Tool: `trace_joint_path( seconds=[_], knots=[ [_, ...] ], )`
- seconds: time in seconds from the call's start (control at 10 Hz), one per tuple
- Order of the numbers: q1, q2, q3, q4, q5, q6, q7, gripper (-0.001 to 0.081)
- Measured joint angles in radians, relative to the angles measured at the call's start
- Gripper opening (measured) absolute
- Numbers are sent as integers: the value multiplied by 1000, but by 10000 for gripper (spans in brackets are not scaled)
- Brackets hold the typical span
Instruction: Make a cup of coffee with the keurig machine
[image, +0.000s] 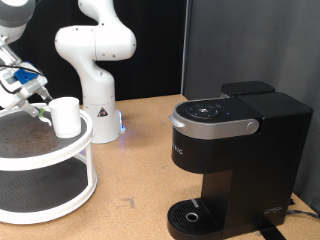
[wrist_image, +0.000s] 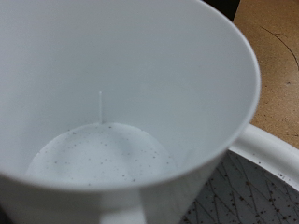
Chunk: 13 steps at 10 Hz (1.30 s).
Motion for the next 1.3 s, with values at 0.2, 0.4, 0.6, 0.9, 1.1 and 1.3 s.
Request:
trace_joint_path(
  seconds=[0.2, 0.4, 0.6, 0.9, 1.1, 1.3],
  knots=[
    [11, 24, 1, -3, 2, 23, -3, 807],
    [12, 48, 1, -7, 0, 25, -30, 807],
    [13, 52, -3, -9, 11, 25, -53, 711],
    [16, 52, -17, -9, 41, 9, -91, 575],
    [16, 51, -22, -8, 43, -2, -98, 209],
    [15, 46, -22, 1, 43, -36, -90, 79]
  ],
)
